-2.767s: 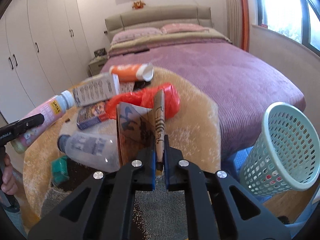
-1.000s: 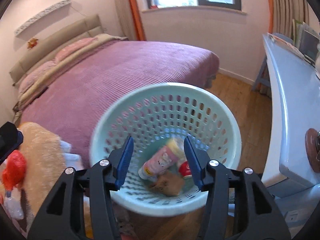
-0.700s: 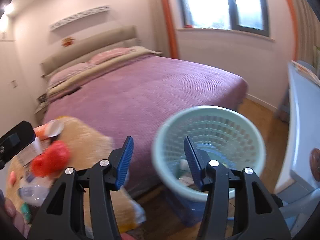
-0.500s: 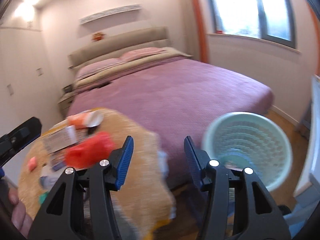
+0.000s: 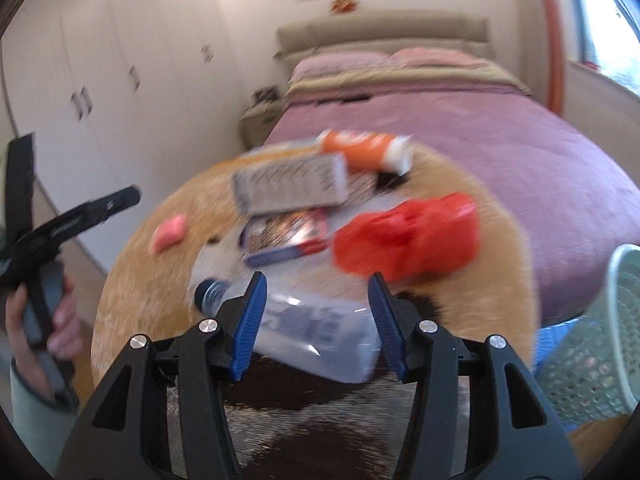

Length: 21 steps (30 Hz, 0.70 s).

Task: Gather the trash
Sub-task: 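Grasp the clear plastic bottle with the right gripper while the left grasps the pink packet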

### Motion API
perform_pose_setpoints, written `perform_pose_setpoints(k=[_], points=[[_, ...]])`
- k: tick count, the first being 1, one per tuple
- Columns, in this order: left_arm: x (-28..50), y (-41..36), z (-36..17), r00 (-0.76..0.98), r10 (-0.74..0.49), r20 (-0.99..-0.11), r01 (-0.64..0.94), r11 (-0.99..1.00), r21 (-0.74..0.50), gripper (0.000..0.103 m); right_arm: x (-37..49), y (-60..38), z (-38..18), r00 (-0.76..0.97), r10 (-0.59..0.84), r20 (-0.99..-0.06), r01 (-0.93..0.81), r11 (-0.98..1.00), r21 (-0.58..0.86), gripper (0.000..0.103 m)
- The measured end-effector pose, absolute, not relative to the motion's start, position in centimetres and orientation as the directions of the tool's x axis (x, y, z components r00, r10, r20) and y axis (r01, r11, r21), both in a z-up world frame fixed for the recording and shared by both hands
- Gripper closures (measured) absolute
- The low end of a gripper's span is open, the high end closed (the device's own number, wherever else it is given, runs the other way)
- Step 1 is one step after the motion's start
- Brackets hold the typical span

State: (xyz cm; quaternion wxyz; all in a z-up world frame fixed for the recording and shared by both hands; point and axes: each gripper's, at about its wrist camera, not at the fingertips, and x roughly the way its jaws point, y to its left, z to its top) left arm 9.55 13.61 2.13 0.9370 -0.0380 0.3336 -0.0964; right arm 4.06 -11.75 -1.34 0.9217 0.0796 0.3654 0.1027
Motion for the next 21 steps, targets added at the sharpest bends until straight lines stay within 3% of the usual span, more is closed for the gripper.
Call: perform_pose_setpoints(k=[3,11,15,19,21], points=[[12.1,15.6,0.7,0.738,-0.152,-0.658,0.136,0.988,-0.076,0.021,5.3,-10.5,-2.8,0.671,0.263,-0.693,-0.163,0.964,0.208,0.051],[17.1,17.3,-2.8,0.643,-0.206,-0.738,0.156,0.978,-0.137,0.022,7.0,-10.6,-4.0,0.595,0.294,-0.748,-0.179,0.956,0.233,0.041],[16.7,16.9,-4.2,0.579,-0.257,-0.774,0.194,0.965,-0.176,0.031,5.6,-10.4,-4.1,0.547,0.328,-0.77,-0.217,0.944,0.248,0.041],[14.1,16.3,-4.4,0.528,-0.339,-0.779,0.27,0.936,-0.224,0.031,3.5,-9.3,-4.4,0.524,0.341,-0.78,-0.248,0.938,0.244,0.041],[13.2,15.8,-4.2,0.543,-0.307,-0.781,0.269,0.945,-0.184,0.031,3.1,-8.6,-4.6,0.521,0.338,-0.784,-0.258,0.938,0.233,0.041]])
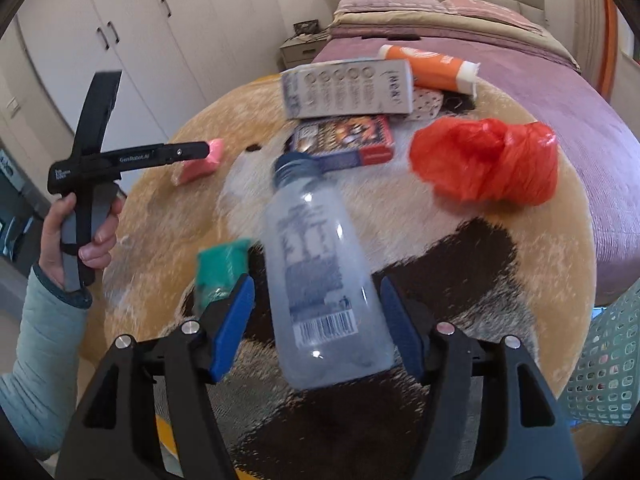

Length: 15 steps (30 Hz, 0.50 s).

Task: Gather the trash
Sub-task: 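Grasp the clear plastic bottle with the right gripper while the left grasps the pink packet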

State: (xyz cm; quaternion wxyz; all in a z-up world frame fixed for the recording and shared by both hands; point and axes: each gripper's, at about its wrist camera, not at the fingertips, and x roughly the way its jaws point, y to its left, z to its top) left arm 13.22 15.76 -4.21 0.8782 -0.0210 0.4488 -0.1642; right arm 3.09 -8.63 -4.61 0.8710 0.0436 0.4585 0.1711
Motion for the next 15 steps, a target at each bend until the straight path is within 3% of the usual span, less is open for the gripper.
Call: perform_pose_setpoints(k=[6,13,15], points=[[11.4,13.1,-5.2,0.541,-0.218,-0.812,0.341,0.94,-0.025,0.029,3.4,-7.2,-5.8,0.518,0.305,-0.799,-0.227,0.95,0.215,0.04],[10.2,12.6,-6.0,0.59,-0.161,-0.791,0.307,0.951,0.035,0.027,4.1,-7.4,-6.5,0.545,0.28,-0.791,-0.161,0.96,0.229,0.04],[10.1,12.6,-5.6,0.619,-0.145,-0.772,0.296,0.953,0.058,0.019,4.3,-7.4,-6.6,0.548,0.279,-0.789,-0.155,0.96,0.232,0.04]])
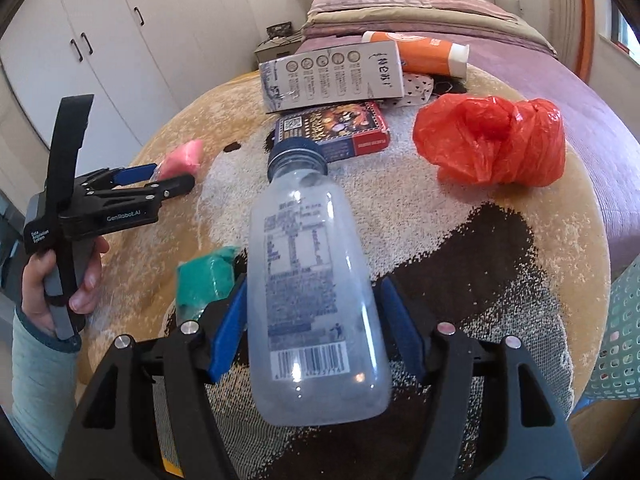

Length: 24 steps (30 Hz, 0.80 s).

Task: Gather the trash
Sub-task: 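Grasp the clear plastic bottle with the right gripper while the left grasps the pink packet, then carry both items over the blue basket and open both grippers to drop them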

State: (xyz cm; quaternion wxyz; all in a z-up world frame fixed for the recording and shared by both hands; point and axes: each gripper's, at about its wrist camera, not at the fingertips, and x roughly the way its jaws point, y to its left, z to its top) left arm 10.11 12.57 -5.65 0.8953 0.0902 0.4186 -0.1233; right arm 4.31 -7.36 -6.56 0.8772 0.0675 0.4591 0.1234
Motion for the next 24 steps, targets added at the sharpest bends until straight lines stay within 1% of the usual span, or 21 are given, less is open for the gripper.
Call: perform_pose_setpoints(k=[1,3,5,7,9,10,11,12,14,17,19,21,24], points=[[10.3,12.5,-5.5,0.631,-0.136,-0.764,0.292,0.954,0.072,0.018,4.4,-7.4,-6.6,0.548,0.28,-0.788,-0.153,0.96,0.234,0.041],[10.9,12.6,-5.2,0.637,-0.131,-0.759,0.293,0.952,0.082,0.017,4.5,-7.3,-6.7,0.546,0.284,-0.788,-0.155,0.959,0.238,0.045],[11.6,12.7,-5.0,0.633,-0.152,-0.759,0.299,0.952,0.059,0.018,4.6,-7.1,-6.8,0.543,0.29,-0.789,-0.159,0.957,0.242,0.047],[12.0,12.5,-5.2,0.612,-0.172,-0.772,0.309,0.951,0.033,0.022,4.5,-6.9,-6.8,0.549,0.284,-0.786,-0.159,0.959,0.235,0.047],[12.3,12.4,-5.6,0.574,-0.202,-0.794,0.322,0.947,-0.008,0.044,4.4,-6.9,-6.7,0.557,0.28,-0.782,-0.158,0.96,0.232,0.048],[12.3,12.5,-5.8,0.57,-0.196,-0.798,0.312,0.95,-0.011,0.047,4.2,-6.9,-6.6,0.561,0.282,-0.778,-0.16,0.959,0.232,0.048],[12.1,12.6,-5.7,0.58,-0.183,-0.794,0.3,0.954,-0.001,0.062,4.1,-6.8,-6.4,0.565,0.283,-0.775,-0.164,0.959,0.231,0.049],[11.9,12.7,-5.5,0.578,-0.191,-0.793,0.298,0.955,-0.013,0.067,3.9,-6.9,-6.1,0.575,0.283,-0.767,-0.166,0.959,0.229,0.049],[11.3,13.1,-4.9,0.58,-0.217,-0.785,0.278,0.959,-0.06,0.067,3.4,-7.0,-5.2,0.604,0.29,-0.742,-0.178,0.957,0.229,0.05],[9.9,12.5,-3.3,0.615,-0.219,-0.758,0.266,0.962,-0.062,0.068,2.9,-7.3,-4.0,0.63,0.289,-0.721,-0.181,0.957,0.226,0.051],[8.9,11.4,-1.8,0.631,-0.259,-0.731,0.289,0.953,-0.088,0.068,2.6,-7.8,-3.1,0.651,0.293,-0.7,-0.177,0.956,0.235,0.051],[7.9,9.7,-0.4,0.647,-0.288,-0.706,0.324,0.942,-0.088,0.068,2.0,-8.6,-2.0,0.675,0.299,-0.675,-0.177,0.953,0.245,0.051],[7.1,6.6,1.5,0.658,-0.337,-0.673,0.37,0.924,-0.101,0.068,1.0,-10.2,-0.3,0.716,0.276,-0.641,-0.156,0.959,0.238,0.051]])
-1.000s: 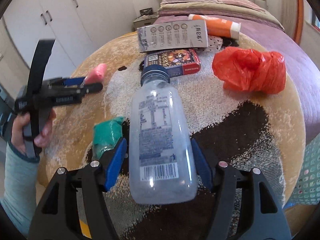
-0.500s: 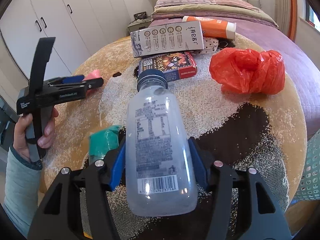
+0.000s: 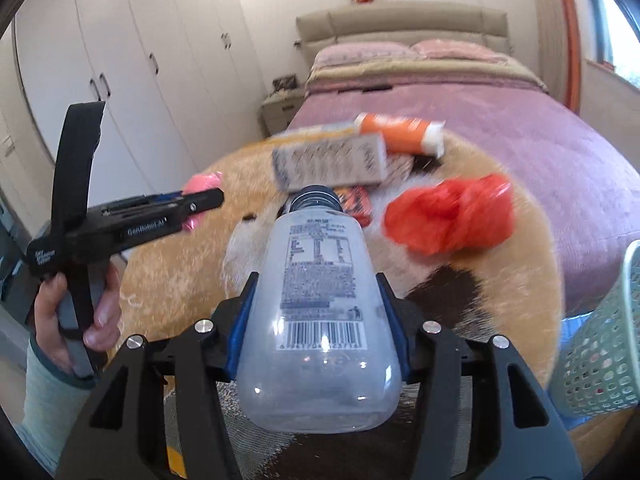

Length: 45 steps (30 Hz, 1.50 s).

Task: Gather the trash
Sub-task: 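Carry both items over the blue basket and open both grippers to drop them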

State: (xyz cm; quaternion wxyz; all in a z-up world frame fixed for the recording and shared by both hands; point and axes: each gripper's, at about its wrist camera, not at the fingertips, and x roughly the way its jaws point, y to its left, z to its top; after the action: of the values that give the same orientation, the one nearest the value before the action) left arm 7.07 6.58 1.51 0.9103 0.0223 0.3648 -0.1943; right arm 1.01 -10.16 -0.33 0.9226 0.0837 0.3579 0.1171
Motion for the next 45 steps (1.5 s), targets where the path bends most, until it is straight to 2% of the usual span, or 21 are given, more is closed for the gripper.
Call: perform_pose_setpoints(k=[9,18,25,31,34,37,38,39,45], points=[[6.3,-4.9,4.8,0.599,-0.509,-0.617,0.546,0.824,-0.15,0.068,-1.7,-19.7,3.0,0.829,0.087,-0.552,0.057,0.97,0.238,0.051],[4.5,-21.0,4.2,0.447,-0.64,-0.625,0.726,0.668,-0.165,0.068,-4.7,-31.3,1.8,0.816,-0.156,-0.556,0.339,0.909,0.242,0.051],[4.2,-31.1,0.3,0.267,-0.701,-0.661,0.789,0.553,-0.268,0.068,-6.3,-40.1,-1.5,0.701,-0.334,-0.63,0.581,0.779,0.234,0.051],[3.9,-36.3,-5.0,0.134,-0.701,-0.7,0.794,0.498,-0.348,0.068,-7.2,-46.3,-6.3,0.584,-0.37,-0.723,0.724,0.64,0.257,0.051],[4.2,-38.3,-6.8,0.122,-0.678,-0.725,0.786,0.512,-0.346,0.067,-7.3,-47.9,-7.7,0.552,-0.367,-0.749,0.752,0.608,0.256,0.051],[4.4,-39.5,-7.6,0.126,-0.662,-0.738,0.777,0.529,-0.342,0.042,-7.1,-49.2,-8.4,0.529,-0.37,-0.764,0.768,0.591,0.246,0.049],[4.5,-39.4,-7.5,0.127,-0.673,-0.729,0.776,0.526,-0.35,0.033,-7.1,-49.4,-8.4,0.525,-0.374,-0.764,0.772,0.587,0.244,0.044],[4.5,-39.2,-7.3,0.135,-0.684,-0.716,0.775,0.523,-0.354,0.03,-7.0,-49.7,-8.2,0.528,-0.375,-0.762,0.771,0.588,0.245,0.043],[3.1,-37.4,-4.6,0.169,-0.724,-0.669,0.798,0.499,-0.338,0.03,-8.0,-49.6,-7.4,0.553,-0.387,-0.738,0.759,0.599,0.255,0.043]])
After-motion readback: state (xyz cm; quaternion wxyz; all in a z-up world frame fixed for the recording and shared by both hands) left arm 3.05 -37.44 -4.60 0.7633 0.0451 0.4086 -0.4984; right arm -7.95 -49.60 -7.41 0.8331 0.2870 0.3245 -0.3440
